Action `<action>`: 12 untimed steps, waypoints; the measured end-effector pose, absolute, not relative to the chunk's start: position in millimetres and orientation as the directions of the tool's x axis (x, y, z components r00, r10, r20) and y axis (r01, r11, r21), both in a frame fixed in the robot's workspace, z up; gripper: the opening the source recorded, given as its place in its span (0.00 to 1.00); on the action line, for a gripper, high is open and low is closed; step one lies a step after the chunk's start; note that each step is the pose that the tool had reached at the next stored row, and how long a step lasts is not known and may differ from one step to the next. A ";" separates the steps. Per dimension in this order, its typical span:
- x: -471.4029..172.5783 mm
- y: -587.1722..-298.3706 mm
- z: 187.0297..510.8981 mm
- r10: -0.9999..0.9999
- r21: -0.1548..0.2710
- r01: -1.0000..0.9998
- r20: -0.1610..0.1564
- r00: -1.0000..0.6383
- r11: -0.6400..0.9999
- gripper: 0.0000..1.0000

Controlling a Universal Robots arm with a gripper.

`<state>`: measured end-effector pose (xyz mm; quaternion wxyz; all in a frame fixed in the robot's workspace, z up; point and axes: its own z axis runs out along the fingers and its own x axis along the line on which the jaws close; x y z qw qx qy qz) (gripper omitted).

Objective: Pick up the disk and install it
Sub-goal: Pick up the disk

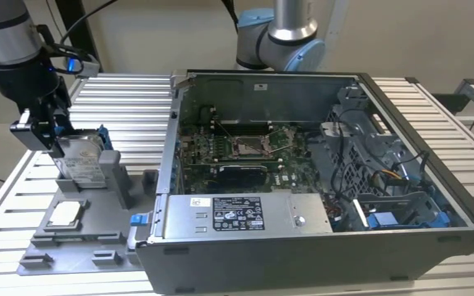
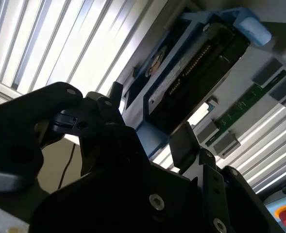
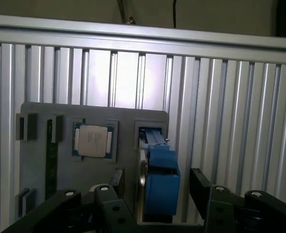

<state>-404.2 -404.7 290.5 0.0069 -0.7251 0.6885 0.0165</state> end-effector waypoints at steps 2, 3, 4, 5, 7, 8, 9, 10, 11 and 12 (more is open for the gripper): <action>-404.2 -404.5 289.9 -0.998 0.013 -0.999 -0.033 0.045 -0.046 1.00; -404.1 -404.4 289.6 -0.999 0.013 -0.999 -0.033 0.041 -0.041 1.00; -404.1 -404.3 289.5 -0.999 0.013 -0.999 -0.033 0.036 -0.036 1.00; -404.1 -404.2 289.3 -0.999 0.013 -0.999 -0.033 0.031 -0.031 1.00; -404.1 -404.2 289.2 -0.999 0.013 -1.000 -0.033 0.026 -0.026 1.00; -404.1 -404.2 289.2 -0.999 0.013 -1.000 -0.033 0.026 -0.026 1.00; -404.1 -404.2 289.2 -0.999 0.013 -1.000 -0.033 0.026 -0.026 1.00; -404.1 -404.2 289.2 -0.999 0.013 -1.000 -0.033 0.026 -0.026 1.00; -404.1 -404.2 289.2 -0.999 0.013 -1.000 -0.033 0.026 -0.026 1.00; -404.1 -404.2 289.2 -0.999 0.013 -1.000 -0.033 0.026 -0.026 1.00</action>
